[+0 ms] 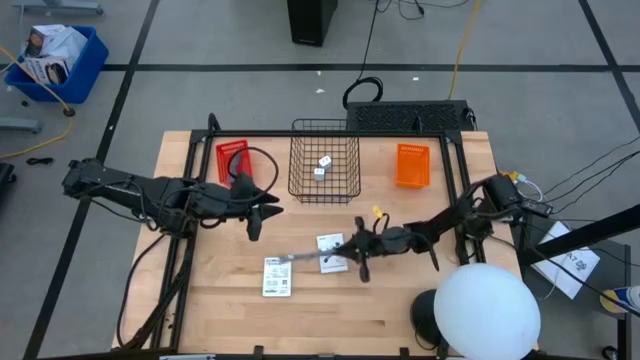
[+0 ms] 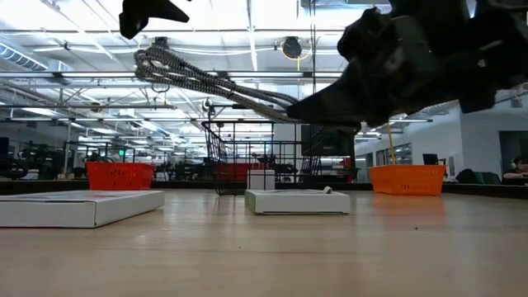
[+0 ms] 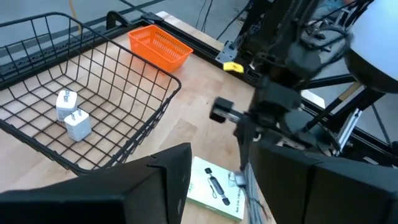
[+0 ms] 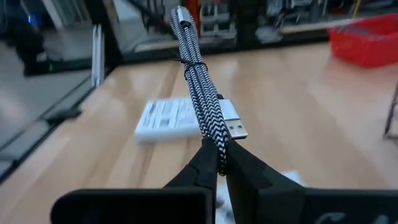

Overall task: Pick and place items into bin
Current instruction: Put the white charging cable into the red basket

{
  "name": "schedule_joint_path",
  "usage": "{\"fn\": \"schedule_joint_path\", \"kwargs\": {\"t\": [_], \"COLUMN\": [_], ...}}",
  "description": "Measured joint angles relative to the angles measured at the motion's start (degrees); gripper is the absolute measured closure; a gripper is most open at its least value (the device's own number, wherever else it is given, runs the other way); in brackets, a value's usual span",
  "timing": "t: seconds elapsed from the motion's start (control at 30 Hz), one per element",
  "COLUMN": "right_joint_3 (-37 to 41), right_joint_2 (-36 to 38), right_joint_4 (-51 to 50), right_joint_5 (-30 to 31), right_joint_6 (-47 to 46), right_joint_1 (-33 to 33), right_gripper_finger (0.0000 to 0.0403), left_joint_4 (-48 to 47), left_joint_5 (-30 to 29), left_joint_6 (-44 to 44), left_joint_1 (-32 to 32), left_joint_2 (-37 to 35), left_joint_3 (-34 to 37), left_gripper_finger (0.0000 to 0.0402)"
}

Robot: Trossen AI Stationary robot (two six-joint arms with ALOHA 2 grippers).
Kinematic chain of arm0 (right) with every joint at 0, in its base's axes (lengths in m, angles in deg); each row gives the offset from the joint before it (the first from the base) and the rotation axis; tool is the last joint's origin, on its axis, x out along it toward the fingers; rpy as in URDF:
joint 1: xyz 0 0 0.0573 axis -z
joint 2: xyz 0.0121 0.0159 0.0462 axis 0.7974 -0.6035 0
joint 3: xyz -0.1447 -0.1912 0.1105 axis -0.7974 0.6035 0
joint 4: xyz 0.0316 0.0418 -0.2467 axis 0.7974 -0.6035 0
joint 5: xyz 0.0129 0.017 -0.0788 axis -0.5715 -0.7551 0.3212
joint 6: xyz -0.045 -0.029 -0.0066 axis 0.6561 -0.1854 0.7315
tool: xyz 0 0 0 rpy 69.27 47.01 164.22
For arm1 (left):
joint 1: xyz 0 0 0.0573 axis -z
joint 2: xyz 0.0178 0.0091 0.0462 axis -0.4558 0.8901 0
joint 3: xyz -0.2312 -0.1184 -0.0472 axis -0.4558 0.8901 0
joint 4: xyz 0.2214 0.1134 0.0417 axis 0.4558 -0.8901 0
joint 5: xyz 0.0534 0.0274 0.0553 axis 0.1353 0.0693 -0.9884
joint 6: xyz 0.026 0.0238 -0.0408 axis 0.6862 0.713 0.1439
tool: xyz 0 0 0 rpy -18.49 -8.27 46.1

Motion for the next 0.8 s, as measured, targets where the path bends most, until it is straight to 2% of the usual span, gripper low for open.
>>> {"fn": "schedule_joint_path", "kwargs": {"t": [0.5,0.8], "right_joint_3": [0.0,0.0], "right_joint_2": [0.0,0.0], "right_joint_4": [10.1,14.3], "right_joint_5": [-0.4,-2.1], "right_joint_6": [0.1,0.1], "right_joint_1": [7.2,8.6], "right_gripper_finger": [0.0394,0.0394], "left_joint_4": [0.0,-0.4], "left_joint_5": [0.6,0.0], "left_joint_6": [-1.0,-0.7], "left_joint_1": [3.6,3.9], "left_joint_2": [0.0,0.0], "left_joint_3": [0.0,0.0], "left_gripper_finger": [0.0231,0.0231]}}
